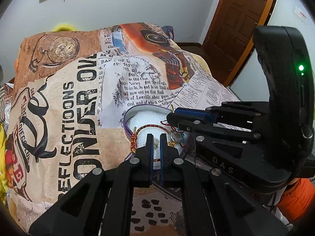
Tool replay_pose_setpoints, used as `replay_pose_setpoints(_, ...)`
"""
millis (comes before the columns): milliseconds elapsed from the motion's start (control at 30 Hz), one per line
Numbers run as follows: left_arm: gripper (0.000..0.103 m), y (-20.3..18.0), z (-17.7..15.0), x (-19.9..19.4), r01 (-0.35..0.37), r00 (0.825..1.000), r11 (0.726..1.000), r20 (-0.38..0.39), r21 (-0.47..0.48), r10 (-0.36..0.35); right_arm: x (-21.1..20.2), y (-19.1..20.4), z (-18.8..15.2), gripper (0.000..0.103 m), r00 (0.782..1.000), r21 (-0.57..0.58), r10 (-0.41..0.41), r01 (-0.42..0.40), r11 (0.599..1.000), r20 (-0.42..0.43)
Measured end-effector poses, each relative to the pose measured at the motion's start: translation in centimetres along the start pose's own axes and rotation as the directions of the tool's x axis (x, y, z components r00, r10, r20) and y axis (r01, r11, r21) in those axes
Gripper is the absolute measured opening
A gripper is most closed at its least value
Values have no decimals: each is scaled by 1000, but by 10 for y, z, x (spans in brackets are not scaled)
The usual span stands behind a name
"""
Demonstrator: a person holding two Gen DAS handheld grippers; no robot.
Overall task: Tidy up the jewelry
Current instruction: 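Carry the gold ring over the heart tin and open the right gripper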
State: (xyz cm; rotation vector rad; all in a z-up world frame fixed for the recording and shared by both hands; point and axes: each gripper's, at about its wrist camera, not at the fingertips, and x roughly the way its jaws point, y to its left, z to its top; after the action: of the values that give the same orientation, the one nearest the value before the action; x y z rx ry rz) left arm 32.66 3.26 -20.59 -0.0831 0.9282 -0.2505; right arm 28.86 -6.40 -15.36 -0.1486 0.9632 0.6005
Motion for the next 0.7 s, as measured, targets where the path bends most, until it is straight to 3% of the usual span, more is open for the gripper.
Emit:
replay_pose_setpoints(333, 3, 4, -1, -13, 0, 1000, 1000, 7, -14, 0, -4, 5, 0, 9, 1000, -19, -18, 17, 1000, -4)
replay_pose_setpoints(700, 6, -1, -1, -44, -28, 998, 999, 53, -21, 29, -27, 15, 0, 17, 998, -41, -60, 61, 997, 29)
